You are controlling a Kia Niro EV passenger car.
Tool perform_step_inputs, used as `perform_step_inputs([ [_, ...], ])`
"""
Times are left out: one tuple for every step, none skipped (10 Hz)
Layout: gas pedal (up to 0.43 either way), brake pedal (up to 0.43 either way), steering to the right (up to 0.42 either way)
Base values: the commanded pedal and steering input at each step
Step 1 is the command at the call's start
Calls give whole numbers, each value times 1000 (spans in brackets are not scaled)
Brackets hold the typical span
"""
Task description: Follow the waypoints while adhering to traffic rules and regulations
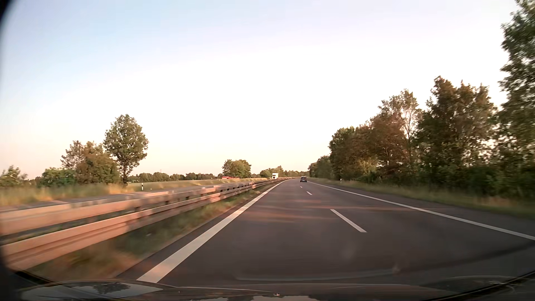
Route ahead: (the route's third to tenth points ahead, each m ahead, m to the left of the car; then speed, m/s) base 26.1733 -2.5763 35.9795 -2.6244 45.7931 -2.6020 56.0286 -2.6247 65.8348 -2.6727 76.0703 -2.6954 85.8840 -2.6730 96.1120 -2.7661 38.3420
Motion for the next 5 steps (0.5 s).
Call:
perform_step_inputs([
  [512,18,5],
  [512,18,5],
  [512,18,5],
  [512,12,5],
  [512,18,5],
])
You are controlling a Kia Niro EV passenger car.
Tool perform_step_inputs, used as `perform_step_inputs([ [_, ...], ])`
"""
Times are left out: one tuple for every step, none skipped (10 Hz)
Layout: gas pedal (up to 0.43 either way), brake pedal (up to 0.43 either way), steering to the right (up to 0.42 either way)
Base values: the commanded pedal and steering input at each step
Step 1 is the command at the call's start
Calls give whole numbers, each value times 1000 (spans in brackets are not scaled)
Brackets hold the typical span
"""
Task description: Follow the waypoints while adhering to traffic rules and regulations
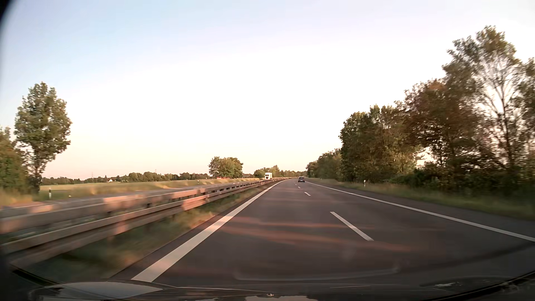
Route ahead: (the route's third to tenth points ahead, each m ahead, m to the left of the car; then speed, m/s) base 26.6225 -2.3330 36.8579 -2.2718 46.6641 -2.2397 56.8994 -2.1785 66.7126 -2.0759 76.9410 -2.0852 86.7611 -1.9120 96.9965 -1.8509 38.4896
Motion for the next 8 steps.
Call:
perform_step_inputs([
  [512,18,5],
  [512,12,5],
  [512,12,5],
  [512,18,5],
  [512,12,5],
  [512,18,5],
  [512,12,5],
  [512,18,5],
])
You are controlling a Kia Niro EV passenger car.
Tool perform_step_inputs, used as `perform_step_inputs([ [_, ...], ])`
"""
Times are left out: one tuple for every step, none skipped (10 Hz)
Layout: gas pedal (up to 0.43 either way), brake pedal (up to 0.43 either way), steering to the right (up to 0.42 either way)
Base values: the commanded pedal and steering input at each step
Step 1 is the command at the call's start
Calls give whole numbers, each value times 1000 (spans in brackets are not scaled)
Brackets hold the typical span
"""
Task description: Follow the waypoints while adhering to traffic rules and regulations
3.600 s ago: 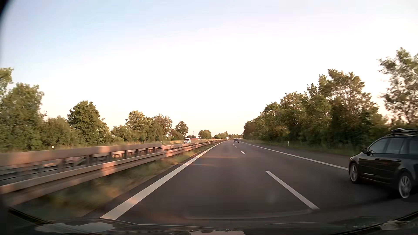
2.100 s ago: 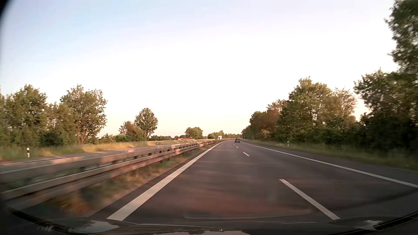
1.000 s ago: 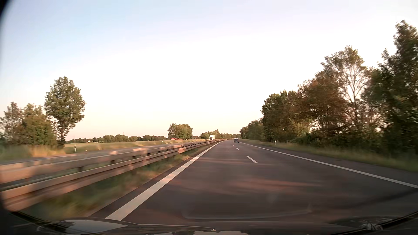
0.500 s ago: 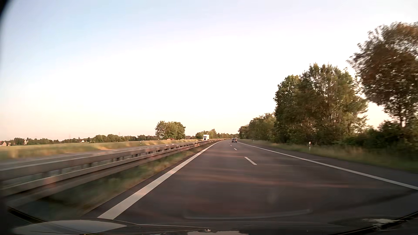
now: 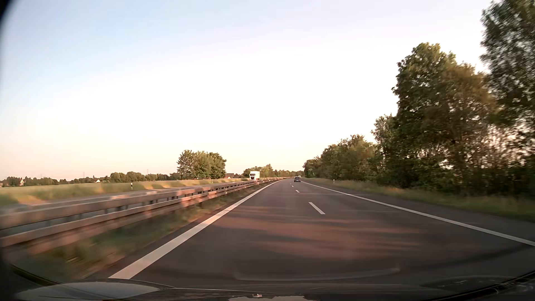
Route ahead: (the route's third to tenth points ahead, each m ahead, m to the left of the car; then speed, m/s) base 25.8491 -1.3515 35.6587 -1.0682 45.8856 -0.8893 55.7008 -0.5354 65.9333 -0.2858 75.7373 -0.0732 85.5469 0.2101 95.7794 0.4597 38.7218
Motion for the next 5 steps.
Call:
perform_step_inputs([
  [512,12,5],
  [512,18,5],
  [512,18,5],
  [512,18,5],
  [512,18,5],
])
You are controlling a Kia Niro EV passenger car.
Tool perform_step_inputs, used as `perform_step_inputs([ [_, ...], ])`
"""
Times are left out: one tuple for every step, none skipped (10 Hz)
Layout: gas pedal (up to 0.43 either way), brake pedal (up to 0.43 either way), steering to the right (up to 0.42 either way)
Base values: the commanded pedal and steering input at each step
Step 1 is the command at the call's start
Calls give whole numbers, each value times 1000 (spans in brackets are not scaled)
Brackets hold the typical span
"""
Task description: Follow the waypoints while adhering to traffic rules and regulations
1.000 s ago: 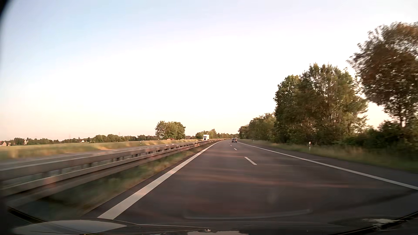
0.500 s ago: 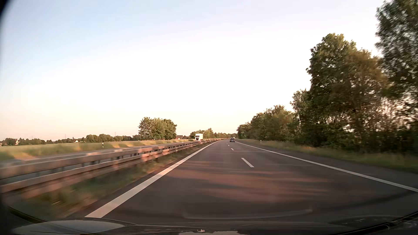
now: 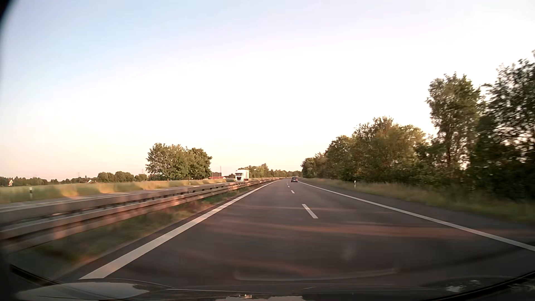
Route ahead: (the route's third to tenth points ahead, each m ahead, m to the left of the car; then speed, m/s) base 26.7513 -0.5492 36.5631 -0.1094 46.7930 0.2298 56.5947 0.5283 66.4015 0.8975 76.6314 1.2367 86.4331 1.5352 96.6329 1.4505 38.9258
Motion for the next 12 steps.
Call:
perform_step_inputs([
  [512,18,5],
  [512,18,5],
  [512,18,5],
  [512,18,5],
  [512,18,4],
  [512,12,4],
  [512,12,3],
  [512,18,3],
  [512,12,2],
  [512,18,2],
  [512,12,2],
  [512,18,2],
])
